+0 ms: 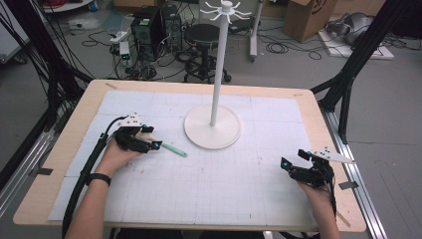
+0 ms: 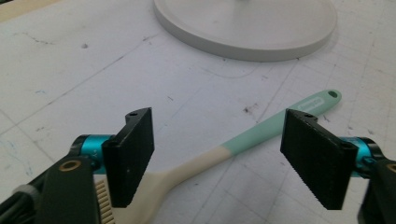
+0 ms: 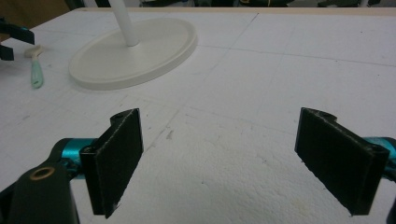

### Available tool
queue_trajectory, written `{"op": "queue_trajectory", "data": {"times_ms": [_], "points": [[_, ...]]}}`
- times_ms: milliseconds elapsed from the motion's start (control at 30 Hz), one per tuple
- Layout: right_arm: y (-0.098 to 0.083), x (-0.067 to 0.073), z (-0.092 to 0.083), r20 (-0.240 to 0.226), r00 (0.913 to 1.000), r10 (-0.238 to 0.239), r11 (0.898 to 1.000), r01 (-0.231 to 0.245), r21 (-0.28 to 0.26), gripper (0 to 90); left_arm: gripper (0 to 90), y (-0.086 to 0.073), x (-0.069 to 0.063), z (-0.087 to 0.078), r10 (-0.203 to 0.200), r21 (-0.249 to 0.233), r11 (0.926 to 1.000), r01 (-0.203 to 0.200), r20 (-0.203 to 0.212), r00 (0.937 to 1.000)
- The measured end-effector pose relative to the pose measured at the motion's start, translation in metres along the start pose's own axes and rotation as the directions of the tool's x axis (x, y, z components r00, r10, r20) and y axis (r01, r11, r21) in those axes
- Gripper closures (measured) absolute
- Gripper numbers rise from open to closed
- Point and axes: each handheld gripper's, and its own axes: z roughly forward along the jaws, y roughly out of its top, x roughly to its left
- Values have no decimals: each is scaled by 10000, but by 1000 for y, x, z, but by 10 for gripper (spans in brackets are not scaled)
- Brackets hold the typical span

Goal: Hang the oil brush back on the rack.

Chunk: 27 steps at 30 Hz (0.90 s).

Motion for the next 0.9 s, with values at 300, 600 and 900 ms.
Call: {"op": "queue_trajectory", "data": {"times_ms": [300,600,900], "points": [[0,-1,0,-3,10000,27,10000,-27,37,144,361,-3,2,6,174,455,9988,-177,88,9998],[0,0,0,-57,10000,15,10000,-15,34,144,467,4,0,14,532,1429,9882,-556,208,9984],[-1,-1,-2,-57,10000,21,10000,-20,27,144,638,4,-3,10,771,1354,9876,-792,206,9968]]}}
